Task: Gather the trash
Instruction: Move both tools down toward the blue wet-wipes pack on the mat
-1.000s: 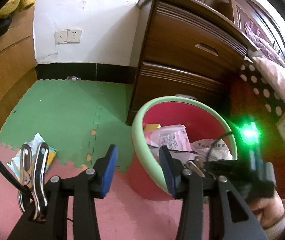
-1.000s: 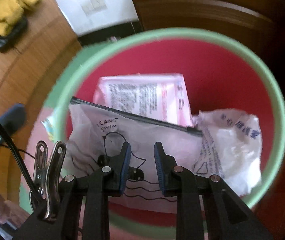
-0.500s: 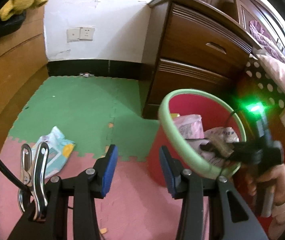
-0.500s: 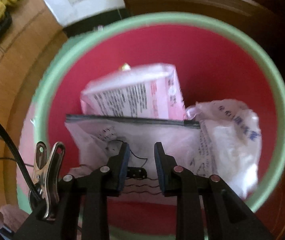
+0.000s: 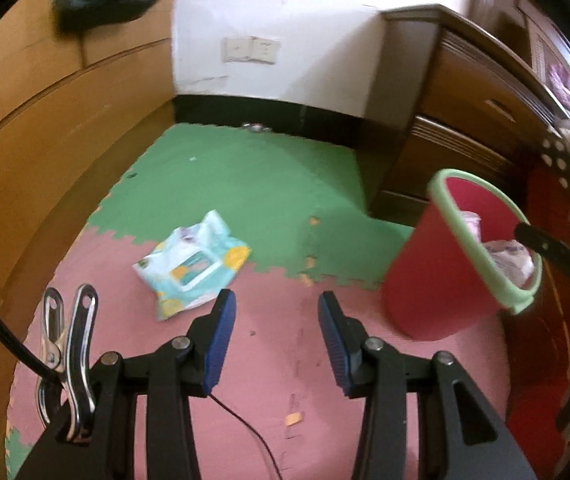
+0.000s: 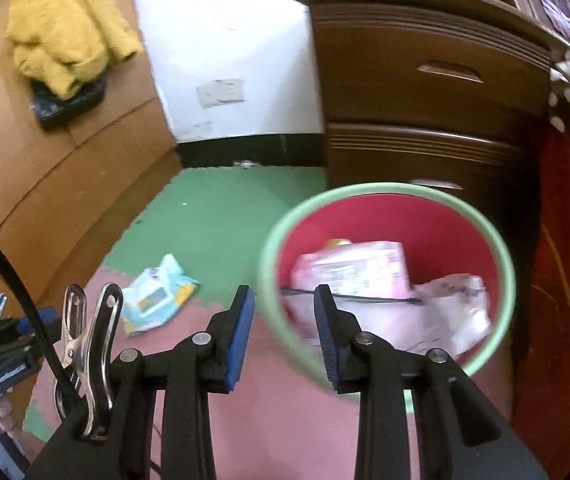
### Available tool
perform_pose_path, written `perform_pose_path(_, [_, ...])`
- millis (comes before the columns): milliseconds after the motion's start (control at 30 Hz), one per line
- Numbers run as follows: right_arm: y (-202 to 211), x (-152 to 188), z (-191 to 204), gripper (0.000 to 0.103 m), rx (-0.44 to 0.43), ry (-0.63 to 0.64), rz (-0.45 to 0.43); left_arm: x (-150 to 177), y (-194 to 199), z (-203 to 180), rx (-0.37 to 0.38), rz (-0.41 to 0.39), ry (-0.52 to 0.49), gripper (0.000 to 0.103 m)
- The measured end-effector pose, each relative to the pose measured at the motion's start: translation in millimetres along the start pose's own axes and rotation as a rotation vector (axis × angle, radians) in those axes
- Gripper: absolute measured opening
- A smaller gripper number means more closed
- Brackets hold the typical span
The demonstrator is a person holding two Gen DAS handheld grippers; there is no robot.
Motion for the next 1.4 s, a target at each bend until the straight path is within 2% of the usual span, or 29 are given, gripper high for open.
perform_pose_path(233, [-37.3,12.8,78.0,0.032,-0.122,0.071,0.025,12.3,-33.3,63.5,-0.065,0.051,0.114,0.045])
perform_pose_path(400, [-74.7,24.9,106.8,0.032,-0.184,0.06,0.045,25.6,-69.3,98.4,-0.098,0.106,0.201,0.045])
perform_pose_path(533, [-121.8,44.1,122.7,0.032,-0.243,0.057,0.123,31.0,-100.0,115.9,-0.129,0.147,0.236,0.045])
perform_pose_path(933, [-248.9,64.6,119.7,0.033,-0.246,0.151,0.266,35.6,-188.4,140.8,-0.166,0.201,0.342,0.045])
perform_pose_path(1200, [-325.0,62.4,115.4,0.034,-0.298,0.147,0.353,39.8,-239.4,134.6,-0.18,0.22,0.312,0.045])
perform_pose_path(1400, [-364.9,52.1,106.0,0.046,-0.318,0.107,0.351,39.4,-265.2,133.4,-0.185,0.224,0.296,0.045])
Point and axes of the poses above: each gripper's, at about its wrist camera, not at the fingertips, and y roughly against the way its jaws point, z to its left, x to its underside, the point moved 5 cm from there along -y, roughly the way its jaws point, and after that the axes turned 10 degrees about -x, right-handed, at the moved point
